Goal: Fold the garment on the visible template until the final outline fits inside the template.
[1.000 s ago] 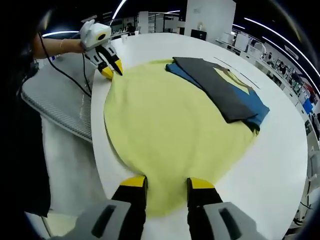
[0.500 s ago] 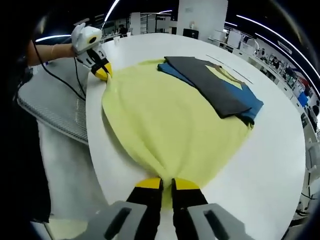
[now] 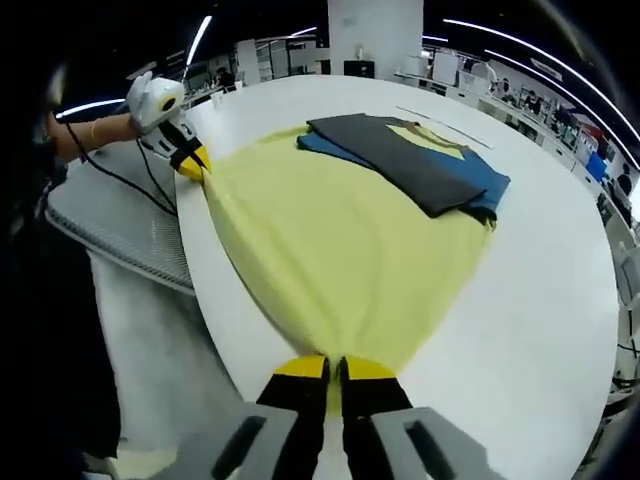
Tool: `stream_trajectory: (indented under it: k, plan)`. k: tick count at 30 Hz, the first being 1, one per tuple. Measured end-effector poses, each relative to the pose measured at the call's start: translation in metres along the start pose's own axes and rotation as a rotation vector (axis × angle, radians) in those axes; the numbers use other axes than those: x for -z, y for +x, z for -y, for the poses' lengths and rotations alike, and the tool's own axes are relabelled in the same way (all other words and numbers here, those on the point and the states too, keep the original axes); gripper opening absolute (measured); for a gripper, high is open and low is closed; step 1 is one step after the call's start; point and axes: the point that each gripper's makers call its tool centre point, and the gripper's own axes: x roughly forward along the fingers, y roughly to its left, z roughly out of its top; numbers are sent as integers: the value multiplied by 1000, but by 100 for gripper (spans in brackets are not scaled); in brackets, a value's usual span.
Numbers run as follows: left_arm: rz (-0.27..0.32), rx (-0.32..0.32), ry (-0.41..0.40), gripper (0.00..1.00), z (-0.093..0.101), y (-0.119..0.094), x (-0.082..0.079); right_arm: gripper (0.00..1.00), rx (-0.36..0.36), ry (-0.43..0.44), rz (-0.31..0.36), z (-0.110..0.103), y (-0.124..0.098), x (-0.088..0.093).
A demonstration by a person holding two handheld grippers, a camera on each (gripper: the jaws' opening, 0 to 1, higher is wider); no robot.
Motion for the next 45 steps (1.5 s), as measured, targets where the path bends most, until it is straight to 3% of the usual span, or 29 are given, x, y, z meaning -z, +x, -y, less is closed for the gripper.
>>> stream_trajectory:
  k: [10, 21, 29, 37, 45]
  plan:
    - [-13, 20, -46, 0, 14, -19, 9, 0, -51, 9, -21, -22, -6, 7]
    - [-3, 30, -83, 0, 21, -32, 17, 0, -105, 89, 5, -40, -13, 7]
    - [-45, 50, -68, 0, 31, -44, 20, 0, -152, 113, 13, -54, -27, 2]
    - [-29, 14, -57, 0, 16, -56, -1, 0, -76, 64, 68, -34, -37, -23]
    - [20, -97, 9, 0, -13, -68, -33, 0, -3, -2, 114, -13, -49, -52]
